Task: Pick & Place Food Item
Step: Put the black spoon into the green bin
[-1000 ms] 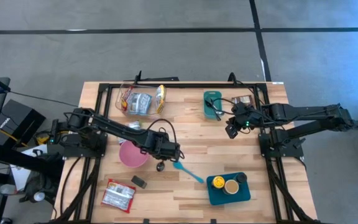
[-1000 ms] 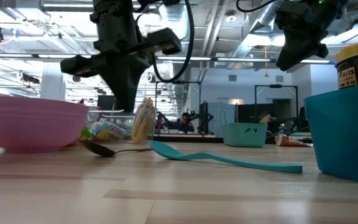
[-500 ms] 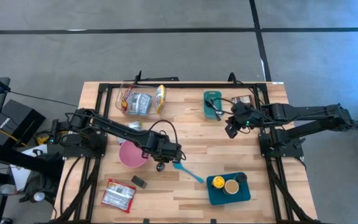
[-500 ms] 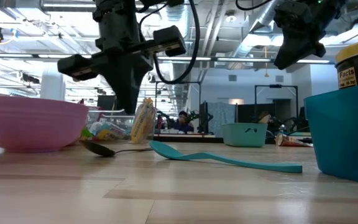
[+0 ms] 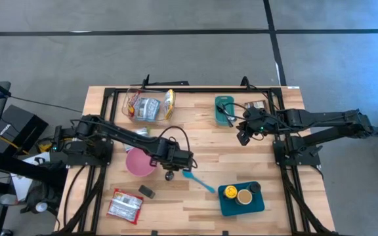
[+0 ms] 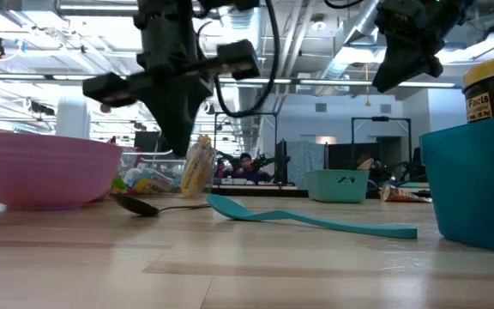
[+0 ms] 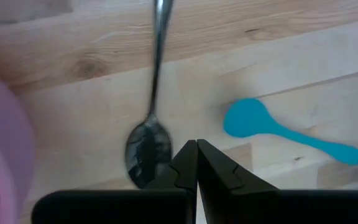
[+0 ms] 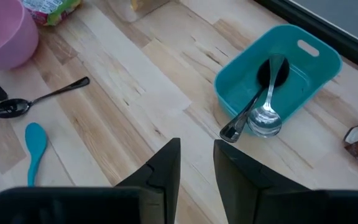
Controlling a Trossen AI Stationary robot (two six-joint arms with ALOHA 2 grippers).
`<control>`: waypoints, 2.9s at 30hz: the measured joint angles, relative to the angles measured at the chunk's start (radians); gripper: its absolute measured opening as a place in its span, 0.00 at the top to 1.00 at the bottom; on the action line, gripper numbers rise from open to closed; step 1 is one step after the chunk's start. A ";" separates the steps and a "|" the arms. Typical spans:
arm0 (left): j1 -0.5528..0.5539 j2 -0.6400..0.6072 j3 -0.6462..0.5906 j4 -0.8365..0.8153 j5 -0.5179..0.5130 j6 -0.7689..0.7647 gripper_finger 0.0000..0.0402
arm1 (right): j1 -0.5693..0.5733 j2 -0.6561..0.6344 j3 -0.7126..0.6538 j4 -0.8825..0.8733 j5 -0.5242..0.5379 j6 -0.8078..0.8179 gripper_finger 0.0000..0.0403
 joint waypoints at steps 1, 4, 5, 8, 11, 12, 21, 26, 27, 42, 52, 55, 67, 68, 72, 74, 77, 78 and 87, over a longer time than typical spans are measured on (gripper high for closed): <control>0.003 0.005 0.000 0.007 0.002 0.001 1.00 | 0.000 0.000 0.000 0.000 0.000 0.000 0.77; 0.011 0.016 0.000 0.006 0.001 0.021 1.00 | 0.000 0.000 0.000 0.005 0.000 -0.001 0.77; 0.014 0.018 0.000 0.001 0.001 0.023 1.00 | 0.000 0.000 0.000 0.006 0.000 -0.001 0.77; 0.017 0.018 0.000 -0.008 -0.001 0.023 1.00 | 0.000 0.000 0.000 0.008 0.000 -0.003 0.77; 0.021 0.018 0.000 -0.028 0.000 0.028 1.00 | 0.000 0.000 0.000 0.008 0.000 -0.003 0.77; 0.021 0.018 0.000 -0.027 0.001 0.031 1.00 | 0.000 0.000 0.000 0.007 0.000 -0.003 0.77; 0.021 0.018 0.000 -0.063 -0.011 0.034 1.00 | 0.000 0.000 0.000 0.006 0.000 -0.003 0.77; 0.025 0.018 0.000 -0.114 -0.022 0.058 1.00 | -0.001 0.000 0.000 0.005 0.000 -0.003 0.77; 0.025 0.018 0.000 -0.123 -0.022 0.075 1.00 | -0.001 0.000 0.000 0.005 0.000 -0.003 0.77; 0.030 0.025 -0.001 -0.009 -0.064 0.077 1.00 | -0.001 0.000 0.000 0.005 0.000 -0.010 0.77; 0.027 0.151 0.001 0.052 0.070 0.129 1.00 | -0.001 0.000 0.000 0.005 0.000 -0.019 0.77; 0.026 0.145 0.001 0.047 0.066 0.128 1.00 | 0.000 0.000 0.000 0.005 0.000 -0.019 0.77; 0.038 0.118 0.002 0.007 0.062 0.137 1.00 | 0.000 0.000 0.000 0.005 0.002 -0.030 0.77; 0.038 0.118 0.002 0.010 0.063 0.137 1.00 | 0.000 0.000 0.000 0.005 0.002 -0.030 0.77; 0.038 0.118 0.002 0.007 0.066 0.138 1.00 | 0.000 0.000 0.000 0.005 0.002 -0.029 0.77; 0.043 0.118 0.002 -0.008 0.065 0.138 1.00 | 0.000 0.000 0.000 0.005 0.002 -0.029 0.77; 0.051 0.118 0.002 -0.042 0.065 0.139 1.00 | 0.000 0.000 0.000 0.005 0.002 -0.029 0.77; 0.054 0.118 0.002 -0.052 0.065 0.139 1.00 | 0.000 0.000 0.000 0.005 0.002 -0.029 0.77; 0.059 0.118 0.002 -0.008 0.065 0.140 1.00 | -0.001 0.000 0.000 0.005 0.002 -0.029 0.77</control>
